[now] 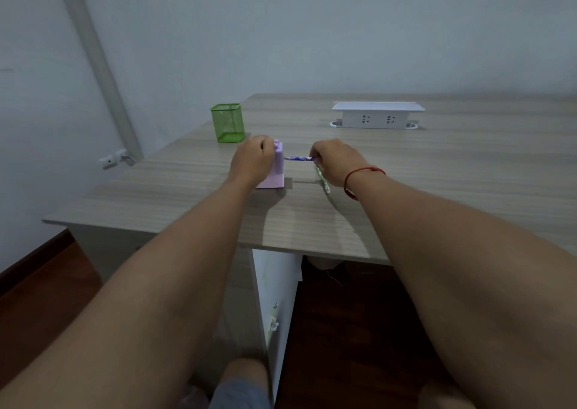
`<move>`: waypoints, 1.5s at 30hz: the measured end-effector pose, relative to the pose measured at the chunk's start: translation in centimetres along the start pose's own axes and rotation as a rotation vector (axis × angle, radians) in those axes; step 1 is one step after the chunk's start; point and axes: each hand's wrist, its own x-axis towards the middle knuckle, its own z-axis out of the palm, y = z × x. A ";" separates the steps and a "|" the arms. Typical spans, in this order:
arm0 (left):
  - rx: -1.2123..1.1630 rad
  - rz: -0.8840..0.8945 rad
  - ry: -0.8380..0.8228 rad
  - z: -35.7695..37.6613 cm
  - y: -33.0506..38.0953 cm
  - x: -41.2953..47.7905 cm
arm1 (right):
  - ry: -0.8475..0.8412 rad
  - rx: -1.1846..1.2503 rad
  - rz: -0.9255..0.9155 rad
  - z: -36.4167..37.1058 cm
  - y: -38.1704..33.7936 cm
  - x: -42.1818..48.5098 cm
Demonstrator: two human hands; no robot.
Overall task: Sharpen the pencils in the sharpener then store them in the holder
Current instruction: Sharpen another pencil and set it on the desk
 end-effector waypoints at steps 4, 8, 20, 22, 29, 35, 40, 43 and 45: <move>-0.002 0.010 0.010 0.1 -0.1 -0.1 | 0.009 0.025 -0.010 0.0 0.2 -0.3; 0.015 0.008 0.005 0.1 -0.1 0.0 | 0.022 0.014 -0.023 -0.2 -0.1 -0.2; 0.111 0.021 -0.051 -0.5 0.9 0.0 | 0.040 -0.069 -0.114 1.1 -1.9 1.2; 0.124 0.049 -0.062 -0.8 0.9 -0.1 | 0.039 -0.044 -0.138 1.1 -2.5 1.6; 0.234 0.113 -0.051 -0.7 0.7 0.1 | 0.015 0.031 -0.152 1.5 -2.8 1.3; 0.257 0.089 -0.033 -0.7 0.1 0.2 | -0.009 -0.013 -0.125 0.7 -1.3 1.3; 0.224 0.075 0.003 -0.4 0.2 0.0 | -0.047 -0.063 -0.131 0.3 -2.8 1.9; 0.204 0.071 -0.046 -0.7 0.2 0.2 | -0.045 -0.067 -0.142 0.2 -2.5 2.0; 0.170 0.070 -0.137 -1.3 0.4 0.4 | -0.056 -0.068 -0.138 0.1 -2.3 1.9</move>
